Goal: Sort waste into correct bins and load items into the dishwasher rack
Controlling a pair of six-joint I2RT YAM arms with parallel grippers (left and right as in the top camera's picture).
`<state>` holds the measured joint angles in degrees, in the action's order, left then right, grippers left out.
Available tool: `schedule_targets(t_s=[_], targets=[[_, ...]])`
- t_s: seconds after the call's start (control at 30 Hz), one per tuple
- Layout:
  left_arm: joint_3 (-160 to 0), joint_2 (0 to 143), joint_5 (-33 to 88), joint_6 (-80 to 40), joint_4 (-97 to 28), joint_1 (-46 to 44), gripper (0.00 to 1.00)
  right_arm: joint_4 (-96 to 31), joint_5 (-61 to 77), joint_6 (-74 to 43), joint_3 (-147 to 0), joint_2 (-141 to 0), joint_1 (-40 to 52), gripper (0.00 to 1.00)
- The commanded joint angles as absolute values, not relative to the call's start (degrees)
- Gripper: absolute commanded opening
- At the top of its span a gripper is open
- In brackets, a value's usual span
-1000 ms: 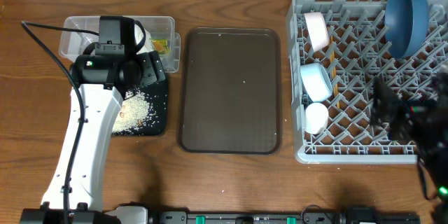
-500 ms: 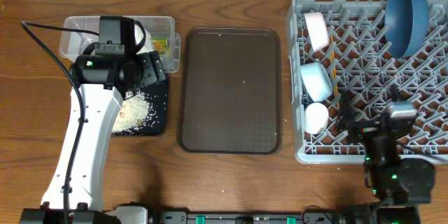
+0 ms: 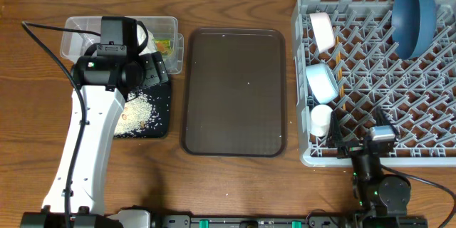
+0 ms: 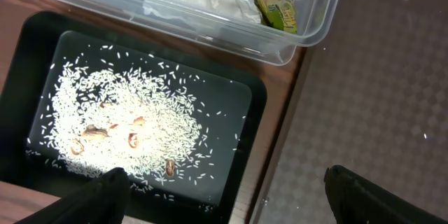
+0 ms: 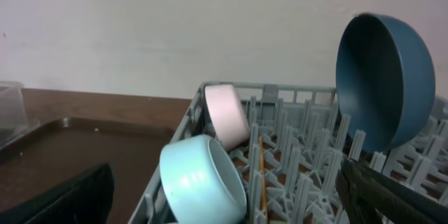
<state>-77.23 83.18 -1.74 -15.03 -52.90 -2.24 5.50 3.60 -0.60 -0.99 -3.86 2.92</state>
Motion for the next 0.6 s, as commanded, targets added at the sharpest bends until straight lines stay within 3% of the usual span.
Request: schedule_targets(t_s=[0.0, 0.13, 0.57], targets=[[-77.1, 83.5, -2.39, -14.92, -53.08, -1.93, 0.91, 2.98, 3.46, -0.16, -0.3, -1.63, 3.73, 0.99], [-77.1, 83.5, -2.39, -14.92, -53.08, -1.93, 0.91, -4.47, 3.46, -0.23, -0.32, -0.27, 4.27, 0.99], [-77.1, 83.5, -2.42, -14.92, -53.08, -1.93, 0.92, -4.05, 3.42, -0.36, -0.32, -0.27, 4.58, 0.99]])
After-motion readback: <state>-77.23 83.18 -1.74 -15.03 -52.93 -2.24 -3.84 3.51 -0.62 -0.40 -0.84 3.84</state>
